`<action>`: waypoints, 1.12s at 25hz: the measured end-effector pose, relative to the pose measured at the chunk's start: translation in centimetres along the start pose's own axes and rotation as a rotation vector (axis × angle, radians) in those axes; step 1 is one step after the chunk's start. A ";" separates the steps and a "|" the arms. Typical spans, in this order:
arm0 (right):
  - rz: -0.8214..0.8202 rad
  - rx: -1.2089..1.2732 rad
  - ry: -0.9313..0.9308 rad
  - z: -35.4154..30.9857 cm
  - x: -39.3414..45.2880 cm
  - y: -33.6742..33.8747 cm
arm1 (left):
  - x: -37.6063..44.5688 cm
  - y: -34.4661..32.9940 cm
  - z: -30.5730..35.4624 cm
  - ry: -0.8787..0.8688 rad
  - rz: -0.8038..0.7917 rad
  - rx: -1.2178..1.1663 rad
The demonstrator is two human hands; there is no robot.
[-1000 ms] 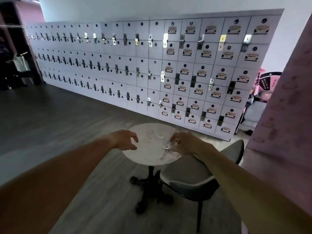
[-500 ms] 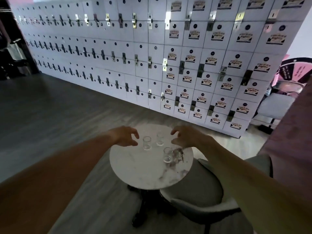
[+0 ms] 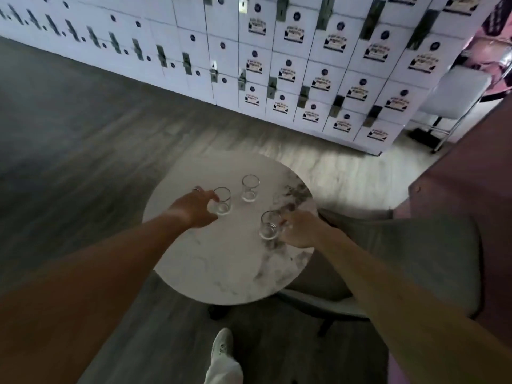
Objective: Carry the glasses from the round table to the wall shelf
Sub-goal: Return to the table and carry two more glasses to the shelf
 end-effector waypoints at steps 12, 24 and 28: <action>-0.025 -0.054 -0.197 4.9 12.1 -9.2 | 16.1 -12.0 -3.8 -0.115 -0.084 -0.063; -0.019 0.006 -0.181 4.9 11.9 -10.5 | 16.0 -12.8 -4.6 -0.159 -0.149 -0.051; 0.066 0.053 -0.154 3.9 10.2 -7.1 | 14.0 -9.0 -3.4 -0.191 -0.062 -0.069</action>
Point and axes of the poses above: each hand's wrist, its own x-axis towards the middle knuckle, its own y-axis out of the back of the hand, z = x × y, the point moved 3 cm from there along x, towards the middle knuckle, and after that the axes turned 7 degrees about z, right-handed, at the moved point
